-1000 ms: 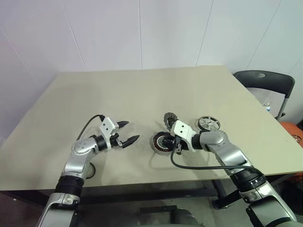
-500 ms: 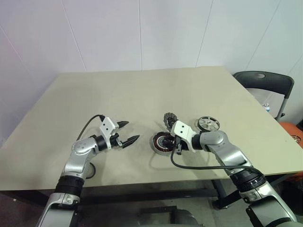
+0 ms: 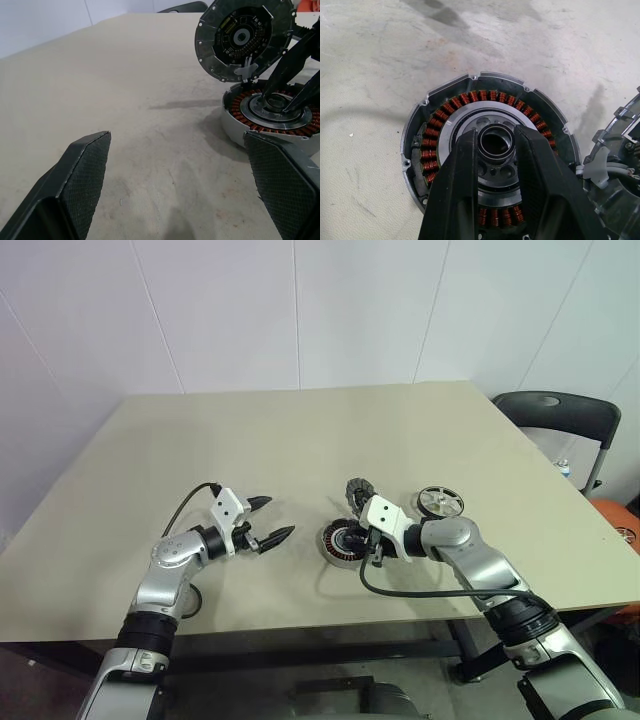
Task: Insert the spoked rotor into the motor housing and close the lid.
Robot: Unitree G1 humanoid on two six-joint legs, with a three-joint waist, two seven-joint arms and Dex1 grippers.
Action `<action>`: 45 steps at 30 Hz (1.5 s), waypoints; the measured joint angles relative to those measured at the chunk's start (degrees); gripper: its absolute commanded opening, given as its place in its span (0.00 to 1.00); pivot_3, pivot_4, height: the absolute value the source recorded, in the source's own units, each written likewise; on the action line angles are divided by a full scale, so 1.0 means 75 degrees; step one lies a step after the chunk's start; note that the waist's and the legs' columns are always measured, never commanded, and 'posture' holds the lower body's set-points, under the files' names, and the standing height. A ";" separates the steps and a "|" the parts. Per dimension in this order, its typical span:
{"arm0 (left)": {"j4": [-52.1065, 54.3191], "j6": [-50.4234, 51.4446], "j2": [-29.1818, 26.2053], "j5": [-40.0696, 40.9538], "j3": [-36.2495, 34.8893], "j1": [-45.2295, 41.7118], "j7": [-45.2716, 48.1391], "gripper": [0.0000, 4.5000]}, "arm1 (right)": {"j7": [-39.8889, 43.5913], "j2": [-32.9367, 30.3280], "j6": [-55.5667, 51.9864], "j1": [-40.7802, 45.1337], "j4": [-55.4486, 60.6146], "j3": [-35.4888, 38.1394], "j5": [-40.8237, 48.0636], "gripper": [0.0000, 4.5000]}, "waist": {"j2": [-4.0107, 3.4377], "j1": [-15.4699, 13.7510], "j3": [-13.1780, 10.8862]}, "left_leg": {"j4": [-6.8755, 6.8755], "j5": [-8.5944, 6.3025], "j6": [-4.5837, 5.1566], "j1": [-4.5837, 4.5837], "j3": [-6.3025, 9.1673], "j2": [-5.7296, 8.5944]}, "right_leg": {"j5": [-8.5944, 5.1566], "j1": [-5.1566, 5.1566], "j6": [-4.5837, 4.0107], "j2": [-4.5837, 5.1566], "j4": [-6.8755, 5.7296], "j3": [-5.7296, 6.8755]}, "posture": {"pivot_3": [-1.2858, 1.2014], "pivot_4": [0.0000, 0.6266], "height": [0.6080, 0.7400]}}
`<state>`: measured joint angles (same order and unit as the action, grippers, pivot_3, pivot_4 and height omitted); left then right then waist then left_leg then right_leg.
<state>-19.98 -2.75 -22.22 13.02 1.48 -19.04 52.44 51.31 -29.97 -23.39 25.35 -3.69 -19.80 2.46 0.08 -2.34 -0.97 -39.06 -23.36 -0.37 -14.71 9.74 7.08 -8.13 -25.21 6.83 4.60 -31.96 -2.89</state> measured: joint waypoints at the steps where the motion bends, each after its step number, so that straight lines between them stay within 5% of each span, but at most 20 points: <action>1: 0.0000 0.0000 0.0000 0.0000 0.0000 0.0000 0.0000 1.00 | -0.0001 0.0000 0.0001 0.0000 -0.0001 0.0000 0.0000 0.15 | 0.0000 0.0000 0.0000 | 0.0000 0.0000 0.0000 0.0000 0.0000 0.0000 | 0.0000 0.0000 0.0000 0.0000 0.0000 0.0000 | 0.52 0.00 1.00; 6: 0.0000 0.0000 0.0000 0.0000 0.0000 0.0000 -0.0002 1.00 | -0.0003 -0.0001 0.0007 0.0000 -0.0006 0.0000 0.0000 0.15 | 0.0000 -0.0001 0.0000 | 0.0000 0.0000 0.0000 0.0000 0.0001 0.0000 | 0.0000 0.0000 0.0000 0.0000 0.0000 0.0000 | 0.52 0.00 1.00; 7: 0.0000 0.0000 0.0000 0.0000 0.0000 0.0000 -0.0002 1.00 | -0.0009 -0.0001 0.0014 0.0000 -0.0010 0.0000 -0.0011 0.32 | 0.0000 -0.0001 0.0000 | 0.0000 0.0000 0.0000 0.0000 0.0001 0.0000 | 0.0000 0.0000 0.0000 0.0000 0.0000 0.0000 | 0.52 0.00 1.00; 10: 0.0000 0.0000 0.0000 0.0000 0.0001 0.0016 -0.0003 1.00 | -0.0134 -0.0014 0.0066 0.0068 -0.0089 0.0009 -0.0087 0.52 | -0.0001 0.0004 -0.0001 | 0.0002 0.0000 0.0001 0.0003 0.0002 0.0000 | 0.0000 0.0001 0.0000 0.0000 0.0000 -0.0001 | 0.52 0.00 1.00; 21: 0.0000 0.0000 0.0000 -0.0001 0.0002 0.0033 -0.0003 1.00 | -0.0174 0.0013 0.0109 0.0104 -0.0155 0.0019 -0.0123 0.52 | -0.0001 -0.0003 -0.0001 | 0.0004 -0.0001 0.0001 0.0006 0.0003 -0.0001 | -0.0001 0.0005 0.0001 0.0000 0.0001 -0.0001 | 0.52 0.00 1.00; 30: 0.0001 0.0000 0.0001 -0.0002 0.0007 0.0033 -0.0001 1.00 | -0.0315 0.0121 0.0049 0.0097 -0.0260 0.0100 -0.0144 0.01 | -0.0003 0.0010 -0.0003 | 0.0018 -0.0001 0.0001 0.0004 0.0004 -0.0002 | -0.0001 -0.0007 0.0001 -0.0001 0.0004 0.0000 | 0.52 0.00 1.00; 45: -0.0001 0.0000 -0.0005 -0.0010 0.0012 0.0031 -0.0001 1.00 | -0.0423 0.1004 -0.0654 0.0171 -0.0228 0.1290 0.1133 0.01 | -0.0014 0.0021 -0.0014 | 0.0031 -0.0002 0.0004 -0.0022 0.0003 -0.0004 | 0.0000 -0.0035 0.0000 -0.0001 0.0013 0.0000 | 0.52 0.00 1.00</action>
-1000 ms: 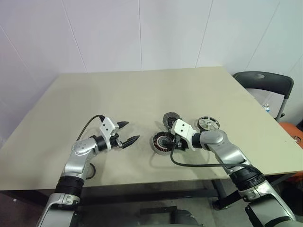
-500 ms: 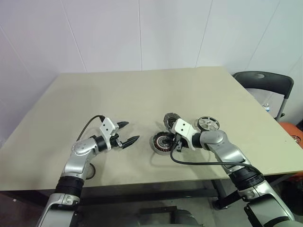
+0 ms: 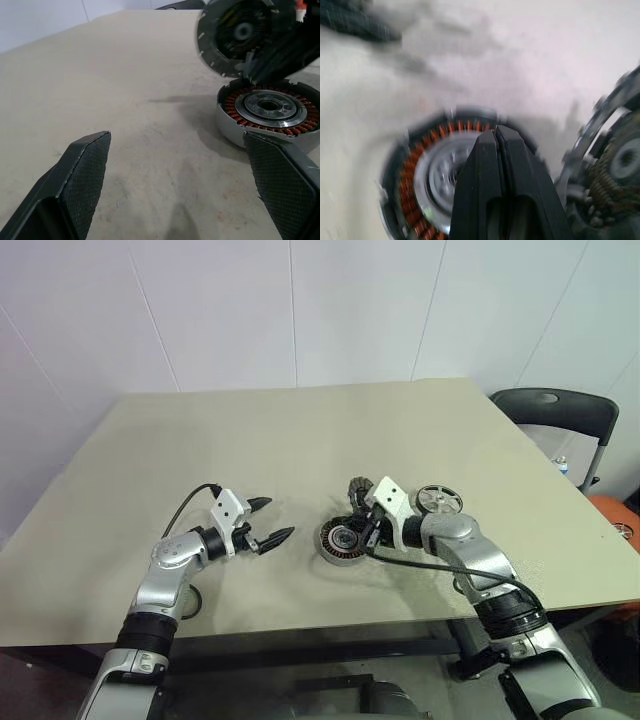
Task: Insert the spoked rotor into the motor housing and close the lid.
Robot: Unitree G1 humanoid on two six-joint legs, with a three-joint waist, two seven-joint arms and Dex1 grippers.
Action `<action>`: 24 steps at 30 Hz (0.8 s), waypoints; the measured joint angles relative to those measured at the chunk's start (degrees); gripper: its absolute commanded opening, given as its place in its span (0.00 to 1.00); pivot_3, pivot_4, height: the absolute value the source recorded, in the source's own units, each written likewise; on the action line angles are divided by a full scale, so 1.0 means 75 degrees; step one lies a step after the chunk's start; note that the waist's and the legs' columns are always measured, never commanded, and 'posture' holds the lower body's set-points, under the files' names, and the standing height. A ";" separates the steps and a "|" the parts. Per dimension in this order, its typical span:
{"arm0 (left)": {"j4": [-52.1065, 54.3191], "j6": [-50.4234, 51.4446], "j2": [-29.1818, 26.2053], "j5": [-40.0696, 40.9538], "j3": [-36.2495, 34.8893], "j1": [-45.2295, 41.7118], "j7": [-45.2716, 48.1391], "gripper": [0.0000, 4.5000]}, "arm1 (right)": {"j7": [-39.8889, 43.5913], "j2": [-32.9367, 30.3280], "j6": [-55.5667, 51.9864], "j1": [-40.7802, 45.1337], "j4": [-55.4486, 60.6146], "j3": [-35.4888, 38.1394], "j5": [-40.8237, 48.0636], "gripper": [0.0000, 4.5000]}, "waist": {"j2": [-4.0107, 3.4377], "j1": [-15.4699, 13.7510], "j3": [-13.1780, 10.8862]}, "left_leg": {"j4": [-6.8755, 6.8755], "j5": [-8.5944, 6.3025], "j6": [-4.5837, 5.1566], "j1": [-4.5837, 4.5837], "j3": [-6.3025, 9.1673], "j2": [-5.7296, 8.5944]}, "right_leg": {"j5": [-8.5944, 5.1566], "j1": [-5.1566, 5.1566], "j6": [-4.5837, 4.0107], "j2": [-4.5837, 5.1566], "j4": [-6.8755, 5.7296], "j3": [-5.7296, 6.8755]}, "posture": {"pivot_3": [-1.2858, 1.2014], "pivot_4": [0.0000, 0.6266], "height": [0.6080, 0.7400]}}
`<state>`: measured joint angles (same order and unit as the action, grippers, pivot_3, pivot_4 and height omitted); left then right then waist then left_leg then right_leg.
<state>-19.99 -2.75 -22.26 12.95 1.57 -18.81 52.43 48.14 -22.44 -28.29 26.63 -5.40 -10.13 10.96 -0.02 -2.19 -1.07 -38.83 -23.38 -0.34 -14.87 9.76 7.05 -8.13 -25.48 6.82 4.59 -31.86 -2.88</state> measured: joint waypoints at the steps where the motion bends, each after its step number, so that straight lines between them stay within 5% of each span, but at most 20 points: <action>1: -0.0001 0.0000 0.0000 0.0000 0.0000 0.0000 -0.0002 1.00 | -0.0059 0.0119 -0.0067 0.0100 0.0035 0.0207 0.0203 0.01 | -0.0003 0.0001 -0.0002 | 0.0000 0.0000 0.0000 -0.0004 0.0000 0.0000 | 0.0000 -0.0004 0.0000 0.0000 0.0000 0.0000 | 0.52 0.00 1.00; 9: -0.0001 -0.0001 0.0001 -0.0001 0.0001 0.0000 -0.0006 1.00 | -0.0845 0.0188 0.0190 0.0946 -0.0044 0.1127 0.0471 0.01 | -0.0006 -0.0003 -0.0003 | -0.0001 0.0000 0.0000 -0.0045 -0.0002 0.0002 | 0.0001 -0.0042 -0.0001 0.0002 -0.0001 0.0004 | 0.52 0.00 1.00; 16: -0.0003 -0.0002 0.0000 -0.0003 0.0002 -0.0004 -0.0011 1.00 | -0.0982 -0.1127 0.0675 0.1084 -0.0960 0.1197 -0.0285 0.01 | -0.0006 0.0011 -0.0003 | 0.0007 0.0000 0.0000 -0.0092 -0.0024 0.0001 | 0.0010 -0.0117 -0.0014 0.0007 -0.0003 0.0003 | 0.52 0.00 1.00; 19: -0.0004 -0.0003 -0.0001 -0.0004 0.0001 -0.0005 -0.0011 1.00 | -0.0935 -0.1560 0.0677 0.1065 -0.1005 0.1497 -0.0276 0.14 | -0.0007 0.0003 -0.0004 | 0.0007 0.0000 0.0000 -0.0092 -0.0027 -0.0001 | 0.0012 -0.0114 -0.0016 0.0007 -0.0002 0.0003 | 0.52 0.00 1.00; 24: -0.0012 -0.0007 -0.0025 -0.0001 -0.0011 0.0006 -0.0010 1.00 | -0.0444 -0.2485 0.0404 0.0282 -0.0622 0.1880 -0.0086 0.51 | -0.0004 -0.0026 -0.0002 | 0.0005 -0.0003 0.0006 -0.0093 -0.0026 -0.0001 | 0.0015 -0.0098 -0.0011 0.0010 0.0014 0.0010 | 0.52 0.00 1.00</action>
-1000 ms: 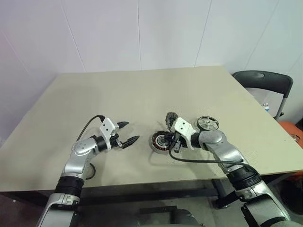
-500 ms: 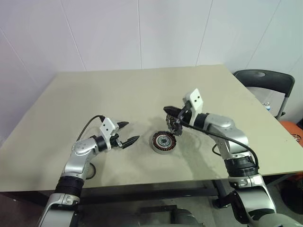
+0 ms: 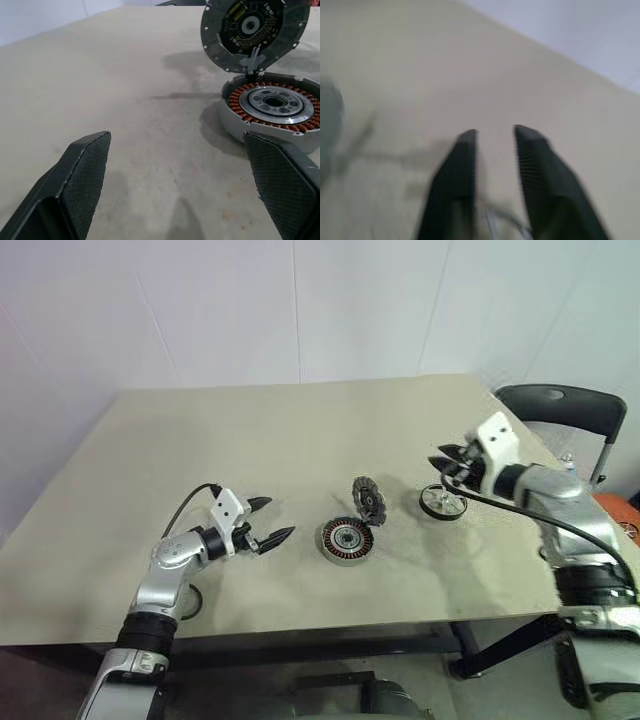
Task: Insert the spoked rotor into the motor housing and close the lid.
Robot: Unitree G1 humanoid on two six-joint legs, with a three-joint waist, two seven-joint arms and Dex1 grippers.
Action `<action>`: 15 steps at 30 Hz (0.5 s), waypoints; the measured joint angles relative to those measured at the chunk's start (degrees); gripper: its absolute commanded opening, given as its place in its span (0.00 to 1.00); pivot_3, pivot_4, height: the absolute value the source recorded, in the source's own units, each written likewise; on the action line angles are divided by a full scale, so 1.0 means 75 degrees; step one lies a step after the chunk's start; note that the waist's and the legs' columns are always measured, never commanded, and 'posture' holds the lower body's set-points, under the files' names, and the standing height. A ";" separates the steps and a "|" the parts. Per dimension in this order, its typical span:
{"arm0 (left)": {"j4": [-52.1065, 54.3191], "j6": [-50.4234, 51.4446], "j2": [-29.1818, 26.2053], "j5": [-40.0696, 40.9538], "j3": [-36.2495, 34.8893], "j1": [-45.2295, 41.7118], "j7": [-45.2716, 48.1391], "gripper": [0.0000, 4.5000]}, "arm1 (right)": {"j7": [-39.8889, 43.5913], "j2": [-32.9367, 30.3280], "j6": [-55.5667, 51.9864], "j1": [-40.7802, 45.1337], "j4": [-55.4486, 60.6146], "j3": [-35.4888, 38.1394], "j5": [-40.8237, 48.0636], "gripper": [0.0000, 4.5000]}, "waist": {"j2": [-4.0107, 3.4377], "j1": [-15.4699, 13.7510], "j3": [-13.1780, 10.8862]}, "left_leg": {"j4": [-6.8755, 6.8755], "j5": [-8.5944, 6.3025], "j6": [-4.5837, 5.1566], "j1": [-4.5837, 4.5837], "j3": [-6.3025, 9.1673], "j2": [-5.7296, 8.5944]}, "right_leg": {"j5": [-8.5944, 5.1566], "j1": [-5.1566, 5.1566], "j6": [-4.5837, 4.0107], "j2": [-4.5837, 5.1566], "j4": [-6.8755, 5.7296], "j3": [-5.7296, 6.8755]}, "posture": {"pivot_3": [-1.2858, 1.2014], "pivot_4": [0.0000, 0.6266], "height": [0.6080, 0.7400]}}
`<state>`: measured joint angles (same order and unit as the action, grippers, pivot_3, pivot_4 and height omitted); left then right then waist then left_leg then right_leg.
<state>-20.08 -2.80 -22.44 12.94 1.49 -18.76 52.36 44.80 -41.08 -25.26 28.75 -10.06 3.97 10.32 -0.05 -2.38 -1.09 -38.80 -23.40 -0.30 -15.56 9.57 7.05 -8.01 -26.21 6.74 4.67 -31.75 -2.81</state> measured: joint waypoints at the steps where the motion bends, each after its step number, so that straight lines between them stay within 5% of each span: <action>1: 0.0001 0.0000 0.0002 0.0002 0.0000 0.0000 0.0005 1.00 | 0.0135 -0.0166 -0.0128 -0.0245 0.0138 0.0007 0.0012 0.59 | -0.0001 0.0008 0.0000 | 0.0000 -0.0002 0.0004 0.0000 -0.0001 0.0000 | 0.0005 0.0000 0.0008 0.0000 0.0006 -0.0004 | 0.52 0.00 1.00; 6: -0.0003 0.0001 0.0022 0.0002 0.0011 -0.0011 0.0018 1.00 | 0.0423 -0.0751 -0.0530 -0.0708 0.0604 0.0006 -0.0005 0.95 | -0.0005 0.0019 -0.0002 | -0.0009 -0.0003 0.0005 0.0003 -0.0019 -0.0004 | 0.0026 0.0006 0.0012 -0.0001 0.0018 -0.0011 | 0.52 0.00 1.00; 15: -0.0005 0.0001 0.0023 0.0001 0.0011 -0.0011 0.0056 1.00 | 0.0517 -0.0837 -0.0847 -0.1081 0.0875 -0.0307 -0.0167 0.95 | -0.0004 0.0011 -0.0002 | -0.0024 -0.0007 0.0015 0.0018 -0.0018 -0.0005 | 0.0040 0.0048 0.0026 -0.0003 0.0053 -0.0009 | 0.52 0.00 1.00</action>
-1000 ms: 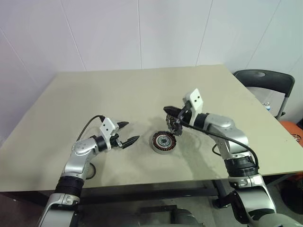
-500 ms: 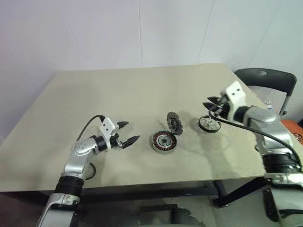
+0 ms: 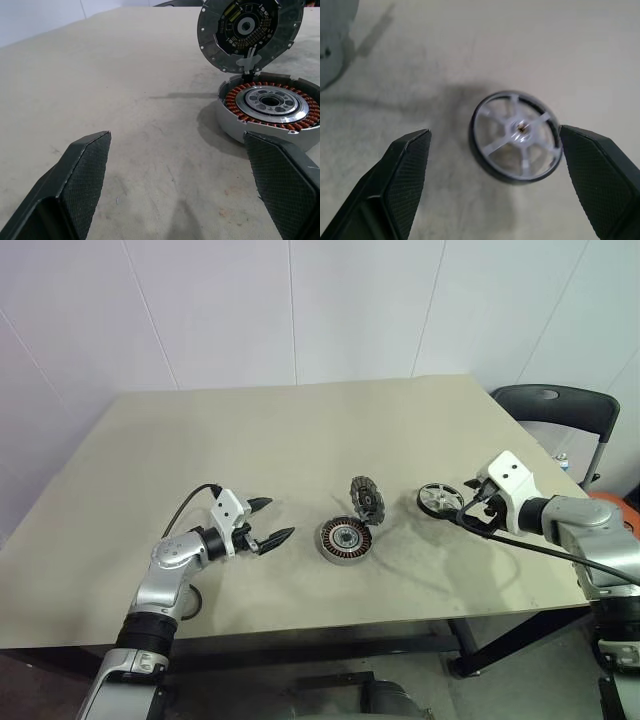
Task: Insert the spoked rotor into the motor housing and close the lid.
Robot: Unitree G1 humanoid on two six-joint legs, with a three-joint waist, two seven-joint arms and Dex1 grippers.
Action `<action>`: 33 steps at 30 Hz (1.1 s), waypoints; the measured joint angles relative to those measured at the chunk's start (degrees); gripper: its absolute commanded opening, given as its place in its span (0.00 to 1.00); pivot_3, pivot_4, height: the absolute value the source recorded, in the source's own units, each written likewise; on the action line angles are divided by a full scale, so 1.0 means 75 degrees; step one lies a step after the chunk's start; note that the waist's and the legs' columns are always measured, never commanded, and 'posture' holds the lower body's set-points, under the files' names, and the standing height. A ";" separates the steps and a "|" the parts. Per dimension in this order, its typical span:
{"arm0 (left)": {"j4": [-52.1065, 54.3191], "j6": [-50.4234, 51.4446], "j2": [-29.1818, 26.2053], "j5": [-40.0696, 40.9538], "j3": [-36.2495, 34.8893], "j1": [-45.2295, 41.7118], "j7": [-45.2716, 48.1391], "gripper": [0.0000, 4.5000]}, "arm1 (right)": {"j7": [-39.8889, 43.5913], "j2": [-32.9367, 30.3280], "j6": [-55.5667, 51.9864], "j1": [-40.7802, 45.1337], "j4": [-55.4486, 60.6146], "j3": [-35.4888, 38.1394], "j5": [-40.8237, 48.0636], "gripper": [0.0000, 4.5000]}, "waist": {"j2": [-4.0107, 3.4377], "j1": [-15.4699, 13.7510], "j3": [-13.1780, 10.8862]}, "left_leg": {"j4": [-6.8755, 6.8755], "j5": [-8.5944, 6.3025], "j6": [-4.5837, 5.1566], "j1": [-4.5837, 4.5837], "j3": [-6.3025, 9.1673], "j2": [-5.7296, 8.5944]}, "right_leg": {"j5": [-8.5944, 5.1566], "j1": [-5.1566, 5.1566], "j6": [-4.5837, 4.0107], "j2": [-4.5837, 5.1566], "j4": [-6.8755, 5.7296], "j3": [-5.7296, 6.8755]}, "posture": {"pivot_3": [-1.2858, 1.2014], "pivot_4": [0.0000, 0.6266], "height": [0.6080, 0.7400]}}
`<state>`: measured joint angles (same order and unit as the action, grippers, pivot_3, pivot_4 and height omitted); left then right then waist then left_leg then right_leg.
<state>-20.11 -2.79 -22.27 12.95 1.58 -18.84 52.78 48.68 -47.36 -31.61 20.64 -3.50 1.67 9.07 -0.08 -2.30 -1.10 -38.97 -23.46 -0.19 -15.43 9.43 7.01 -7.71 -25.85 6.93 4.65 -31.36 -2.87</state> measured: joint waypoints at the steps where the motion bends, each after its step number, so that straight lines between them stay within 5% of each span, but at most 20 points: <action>1: 0.0000 0.0000 0.0001 0.0000 0.0000 0.0000 0.0000 1.00 | -0.0009 0.0002 0.0013 -0.0018 0.0000 -0.0115 -0.0074 0.95 | 0.0000 0.0001 0.0000 | 0.0000 0.0000 0.0000 -0.0001 0.0000 0.0000 | 0.0000 0.0000 0.0000 0.0000 0.0002 0.0000 | 0.52 0.00 1.00; 25: 0.0010 0.0001 0.0008 0.0000 0.0001 0.0013 -0.0061 1.00 | -0.0572 0.0532 0.1172 0.0166 -0.1390 -0.1021 -0.1340 0.95 | 0.0000 0.0005 0.0001 | 0.0000 0.0000 0.0000 0.0000 -0.0001 0.0001 | 0.0003 0.0001 -0.0003 -0.0001 0.0005 0.0001 | 0.52 0.00 1.00; 29: 0.0010 0.0001 0.0009 0.0000 0.0002 0.0013 -0.0060 1.00 | -0.0620 0.0623 0.1268 0.0268 -0.1497 -0.1021 -0.1409 0.76 | 0.0000 0.0005 0.0001 | -0.0001 0.0000 0.0000 0.0001 -0.0001 0.0001 | 0.0003 0.0001 -0.0004 -0.0001 0.0005 0.0001 | 0.52 0.00 1.00; 33: 0.0010 0.0001 0.0008 -0.0001 0.0003 0.0014 -0.0063 1.00 | -0.0678 0.0698 0.1372 0.0293 -0.1646 -0.1021 -0.1468 0.46 | -0.0001 0.0006 0.0001 | -0.0002 0.0000 0.0000 0.0001 -0.0001 0.0001 | 0.0004 0.0001 -0.0004 -0.0001 0.0005 0.0001 | 0.52 0.00 1.00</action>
<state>-20.04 -2.78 -22.21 12.95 1.60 -18.74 52.31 43.60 -42.12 -21.32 22.84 -15.85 -5.99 -1.94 -0.09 -2.25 -1.09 -38.99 -23.46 -0.19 -15.42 9.42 7.02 -7.69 -25.83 6.90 4.64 -31.32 -2.87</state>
